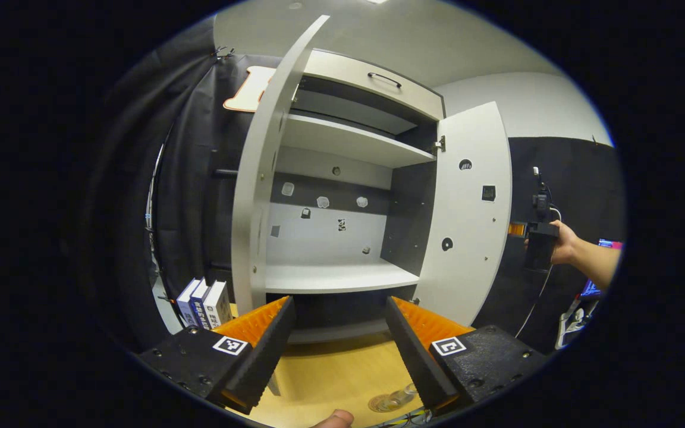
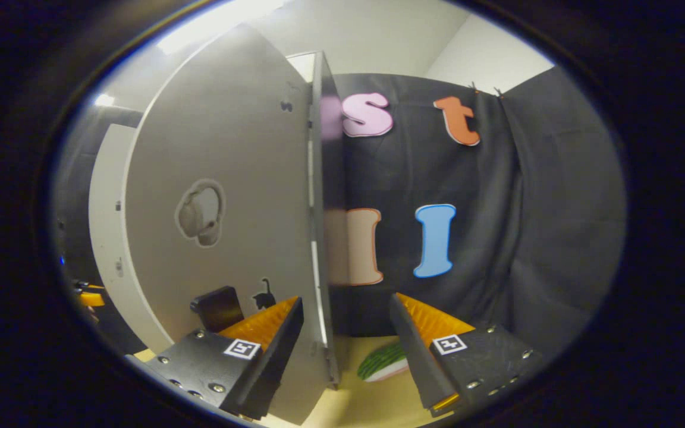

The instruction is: Grasp the bottle in the cabinet with the left hand and place it on the coaster, then close the right door with the right hand and the left door with the left hand.

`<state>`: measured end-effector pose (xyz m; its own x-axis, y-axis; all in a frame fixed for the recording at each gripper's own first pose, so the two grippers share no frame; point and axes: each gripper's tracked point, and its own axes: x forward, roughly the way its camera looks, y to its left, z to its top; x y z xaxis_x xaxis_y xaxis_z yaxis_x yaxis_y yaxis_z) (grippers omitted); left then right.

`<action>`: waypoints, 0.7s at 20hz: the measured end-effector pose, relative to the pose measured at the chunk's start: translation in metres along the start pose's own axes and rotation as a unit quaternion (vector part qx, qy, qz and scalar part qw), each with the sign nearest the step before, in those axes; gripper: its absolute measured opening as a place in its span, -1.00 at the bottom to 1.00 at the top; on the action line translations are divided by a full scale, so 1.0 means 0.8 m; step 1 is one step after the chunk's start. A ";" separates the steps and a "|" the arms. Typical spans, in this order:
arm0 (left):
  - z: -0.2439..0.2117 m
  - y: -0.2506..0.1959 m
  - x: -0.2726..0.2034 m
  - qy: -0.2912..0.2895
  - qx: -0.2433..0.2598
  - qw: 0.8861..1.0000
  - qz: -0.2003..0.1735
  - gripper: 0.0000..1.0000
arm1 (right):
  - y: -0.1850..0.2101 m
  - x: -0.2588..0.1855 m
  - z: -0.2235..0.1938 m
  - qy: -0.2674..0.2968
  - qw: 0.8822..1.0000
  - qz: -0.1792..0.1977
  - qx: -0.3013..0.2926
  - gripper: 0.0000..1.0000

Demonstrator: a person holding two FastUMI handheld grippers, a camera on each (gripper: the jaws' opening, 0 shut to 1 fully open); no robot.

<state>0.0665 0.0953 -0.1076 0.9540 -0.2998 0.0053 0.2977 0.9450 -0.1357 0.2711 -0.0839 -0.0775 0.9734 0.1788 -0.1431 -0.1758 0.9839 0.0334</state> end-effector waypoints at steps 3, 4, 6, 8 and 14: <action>0.004 0.013 -0.002 -0.008 0.016 1.000 0.007 0.93 | 0.035 0.008 -0.003 -0.003 1.000 0.014 0.002 0.72; 0.004 0.017 -0.003 -0.009 0.024 1.000 0.010 0.93 | 0.045 0.010 -0.005 -0.005 1.000 0.019 0.007 0.80; 0.004 0.026 -0.003 -0.010 0.034 0.999 0.015 0.93 | 0.062 0.015 -0.007 -0.005 1.000 0.026 0.016 0.72; 0.003 0.034 -0.006 -0.009 0.034 0.999 0.022 0.86 | 0.075 0.019 -0.004 -0.011 0.999 0.031 0.013 0.80; -0.004 0.081 -0.015 -0.004 0.036 0.998 0.045 0.93 | 0.117 0.037 -0.014 -0.016 0.998 0.052 0.030 0.80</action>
<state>0.0741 0.1599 -0.1200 0.9770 -0.2134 0.0034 0.2132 0.9749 -0.0641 0.2817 0.0133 -0.0899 0.9546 0.2790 -0.1047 -0.2683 0.9576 0.1053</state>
